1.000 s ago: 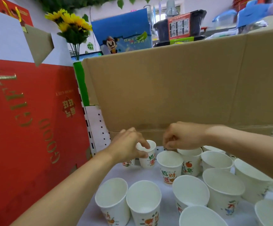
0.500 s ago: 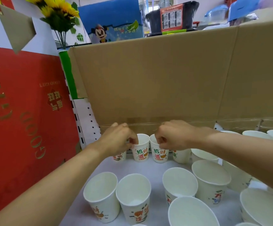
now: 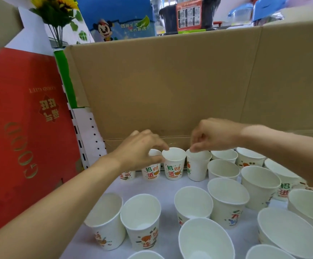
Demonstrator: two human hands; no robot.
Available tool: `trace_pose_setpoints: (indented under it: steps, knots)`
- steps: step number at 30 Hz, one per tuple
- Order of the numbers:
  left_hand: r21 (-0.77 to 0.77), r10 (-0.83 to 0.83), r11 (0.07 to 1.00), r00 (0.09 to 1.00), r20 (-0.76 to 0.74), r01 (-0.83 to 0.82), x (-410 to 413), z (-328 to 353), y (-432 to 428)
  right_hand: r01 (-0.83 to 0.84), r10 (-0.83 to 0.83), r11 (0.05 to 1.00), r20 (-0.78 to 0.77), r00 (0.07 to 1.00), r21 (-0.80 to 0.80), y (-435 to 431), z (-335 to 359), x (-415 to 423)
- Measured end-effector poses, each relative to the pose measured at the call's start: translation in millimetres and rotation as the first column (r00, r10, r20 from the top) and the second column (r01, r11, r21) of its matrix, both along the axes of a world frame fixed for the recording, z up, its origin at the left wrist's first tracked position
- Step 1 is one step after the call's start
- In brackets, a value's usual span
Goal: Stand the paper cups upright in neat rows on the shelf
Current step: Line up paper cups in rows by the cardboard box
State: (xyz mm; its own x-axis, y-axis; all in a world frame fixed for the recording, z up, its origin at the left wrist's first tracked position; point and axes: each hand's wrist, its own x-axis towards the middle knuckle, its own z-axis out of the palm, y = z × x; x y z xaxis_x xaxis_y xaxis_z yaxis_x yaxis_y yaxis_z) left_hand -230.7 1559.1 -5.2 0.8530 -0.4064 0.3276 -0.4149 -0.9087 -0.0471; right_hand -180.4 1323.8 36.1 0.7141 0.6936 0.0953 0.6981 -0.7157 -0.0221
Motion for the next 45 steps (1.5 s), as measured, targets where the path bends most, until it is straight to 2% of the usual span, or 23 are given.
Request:
trace_pose_setpoints:
  steps: [9, 14, 20, 25, 30, 38, 40, 42, 45]
  knots:
    - [0.071, -0.028, 0.997, 0.997, -0.072, 0.033, 19.8, -3.6, -32.4, -0.006, 0.027, 0.986, 0.125, 0.992, -0.164, -1.0, -28.7, 7.4]
    - [0.006, 0.012, 1.000, 0.992, -0.122, -0.011, 17.7, -6.9, -35.0, -0.061, 0.102, 0.960, 0.138, 0.985, -0.273, -19.2, -24.4, 13.4]
    - [-0.032, 0.019, 0.999, 0.985, -0.173, -0.025, 16.9, -7.1, -39.2, -0.110, 0.130, 0.970, 0.077, 0.989, -0.217, -19.5, -27.5, 17.6]
    - [-0.042, 0.029, 0.998, 0.981, -0.191, -0.037, 14.7, -5.9, -36.7, -0.065, 0.088, 0.968, 0.084, 0.993, -0.241, -19.2, -26.3, 19.0]
    - [-0.056, 0.036, 0.997, 0.983, -0.181, -0.047, 13.8, -5.4, -38.0, -0.022, 0.041, 0.982, 0.099, 0.994, -0.186, -9.3, -27.0, 10.2]
    - [-0.075, 0.038, 0.996, 0.982, -0.186, -0.053, 15.9, -6.9, -39.3, 0.073, -0.045, 0.969, 0.120, 0.992, -0.236, -2.0, -31.8, -0.1]
    - [-0.128, 0.030, 0.990, 0.979, -0.201, -0.057, 11.4, -2.0, -36.4, 0.084, -0.049, 0.961, 0.137, 0.989, -0.263, -4.0, -29.4, -2.0]
    - [-0.270, 0.033, 0.958, 0.971, -0.239, -0.099, -2.7, 8.6, -29.4, 0.074, -0.033, 0.963, 0.159, 0.987, -0.260, -3.6, -25.1, -6.4]
    - [-0.463, 0.055, 0.870, 0.966, -0.252, -0.170, -42.7, 28.3, -9.2, -0.026, 0.041, 0.987, 0.087, 0.995, -0.159, 1.6, -13.9, -25.4]
